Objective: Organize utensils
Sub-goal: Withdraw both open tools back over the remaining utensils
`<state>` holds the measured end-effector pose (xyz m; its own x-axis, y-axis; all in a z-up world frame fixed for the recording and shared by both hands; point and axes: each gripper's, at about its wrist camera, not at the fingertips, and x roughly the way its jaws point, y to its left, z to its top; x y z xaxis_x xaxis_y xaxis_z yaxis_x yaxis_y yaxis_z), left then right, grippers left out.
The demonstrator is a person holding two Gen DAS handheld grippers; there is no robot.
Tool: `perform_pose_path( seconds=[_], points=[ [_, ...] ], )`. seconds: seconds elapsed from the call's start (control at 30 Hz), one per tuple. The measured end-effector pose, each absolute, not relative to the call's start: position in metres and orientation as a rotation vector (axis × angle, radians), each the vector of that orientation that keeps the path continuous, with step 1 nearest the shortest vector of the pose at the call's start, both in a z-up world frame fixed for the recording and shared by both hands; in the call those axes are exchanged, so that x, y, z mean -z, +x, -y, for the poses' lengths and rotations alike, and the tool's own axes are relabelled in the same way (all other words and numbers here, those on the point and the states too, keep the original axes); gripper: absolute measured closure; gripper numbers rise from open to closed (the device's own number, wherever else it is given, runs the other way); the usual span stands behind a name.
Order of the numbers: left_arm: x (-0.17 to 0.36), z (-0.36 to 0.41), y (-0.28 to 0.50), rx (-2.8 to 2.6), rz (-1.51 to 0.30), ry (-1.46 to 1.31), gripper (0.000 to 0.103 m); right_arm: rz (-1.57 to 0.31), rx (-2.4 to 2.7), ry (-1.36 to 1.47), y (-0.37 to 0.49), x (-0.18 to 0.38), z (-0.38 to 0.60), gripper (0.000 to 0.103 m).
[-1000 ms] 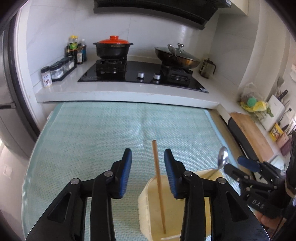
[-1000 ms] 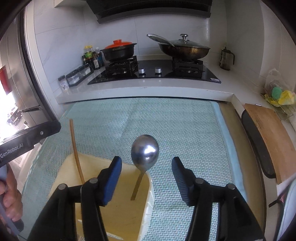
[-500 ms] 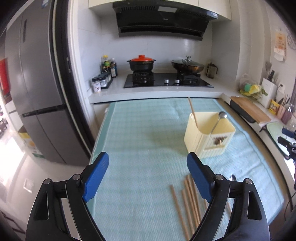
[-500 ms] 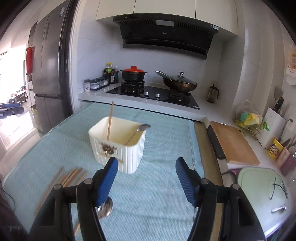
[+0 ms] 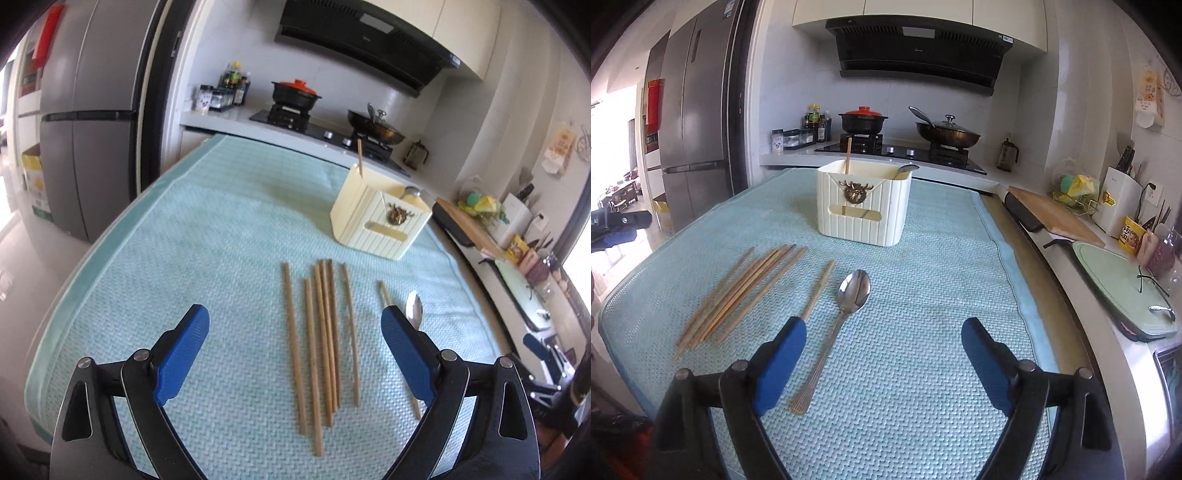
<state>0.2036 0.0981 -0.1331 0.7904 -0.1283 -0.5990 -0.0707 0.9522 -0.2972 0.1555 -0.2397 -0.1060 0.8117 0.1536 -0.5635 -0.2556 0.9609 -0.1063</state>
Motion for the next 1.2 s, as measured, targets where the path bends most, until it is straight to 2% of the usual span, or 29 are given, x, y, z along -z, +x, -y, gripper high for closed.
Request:
perform_pose_path(
  seconds=[0.2, 0.53, 0.83, 1.0, 1.2],
  points=[
    [0.148, -0.070, 0.200, 0.053, -0.714, -0.194, 0.008, -0.541, -0.242, -0.224, 0.133, 0.113, 0.228, 0.013],
    [0.155, -0.057, 0.194, 0.081, -0.714, -0.137, 0.001, -0.597, -0.172, -0.238, 0.141, 0.126, 0.236, 0.012],
    [0.152, -0.062, 0.193, 0.084, -0.709, -0.129, 0.001, -0.654, -0.153, -0.249, 0.148, 0.139, 0.239, 0.012],
    [0.155, -0.061, 0.194, 0.020, -0.725, -0.071, 0.001, -0.698, -0.131, -0.162, 0.153, 0.141, 0.248, 0.012],
    [0.155, -0.063, 0.190, -0.040, -0.726, -0.054, 0.001, -0.679, -0.129, -0.188, 0.150, 0.141, 0.245, 0.012]
  ],
)
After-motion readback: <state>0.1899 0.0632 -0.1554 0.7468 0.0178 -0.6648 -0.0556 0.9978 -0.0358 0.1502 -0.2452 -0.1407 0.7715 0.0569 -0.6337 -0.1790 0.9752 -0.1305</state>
